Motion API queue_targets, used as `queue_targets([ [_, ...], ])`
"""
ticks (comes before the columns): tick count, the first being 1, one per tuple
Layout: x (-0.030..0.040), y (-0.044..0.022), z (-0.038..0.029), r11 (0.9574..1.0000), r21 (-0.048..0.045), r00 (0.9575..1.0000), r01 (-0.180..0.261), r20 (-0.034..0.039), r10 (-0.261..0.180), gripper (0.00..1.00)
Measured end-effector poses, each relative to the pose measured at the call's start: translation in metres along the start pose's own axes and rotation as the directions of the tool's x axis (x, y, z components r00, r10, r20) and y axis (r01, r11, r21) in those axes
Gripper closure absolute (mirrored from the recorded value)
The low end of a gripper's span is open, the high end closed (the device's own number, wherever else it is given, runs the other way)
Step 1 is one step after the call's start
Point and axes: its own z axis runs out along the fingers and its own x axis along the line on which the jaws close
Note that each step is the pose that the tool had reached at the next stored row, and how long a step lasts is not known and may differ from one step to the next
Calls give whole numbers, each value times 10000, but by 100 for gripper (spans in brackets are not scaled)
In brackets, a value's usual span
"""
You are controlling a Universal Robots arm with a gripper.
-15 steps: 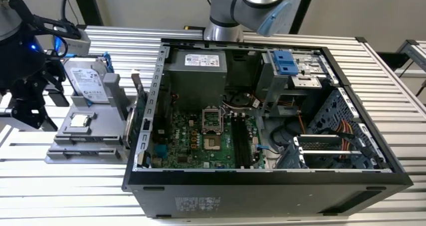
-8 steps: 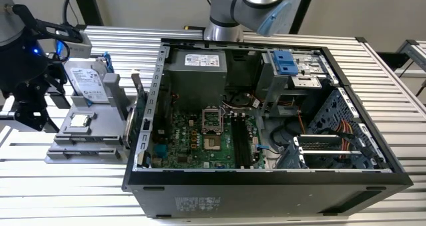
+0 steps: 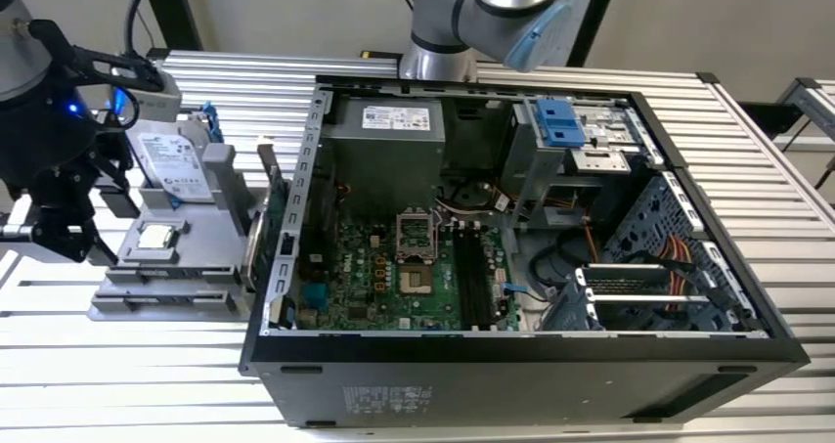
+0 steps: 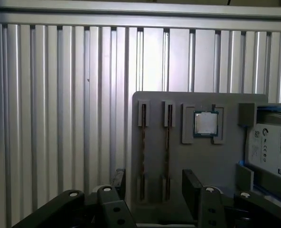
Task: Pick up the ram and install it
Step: 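Pick up the ram and move it above insertion slot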
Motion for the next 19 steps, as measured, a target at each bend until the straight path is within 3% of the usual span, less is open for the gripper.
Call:
queue_targets([
  [19,21,-3,152,10000,0,10000,-8,0,8,0],
])
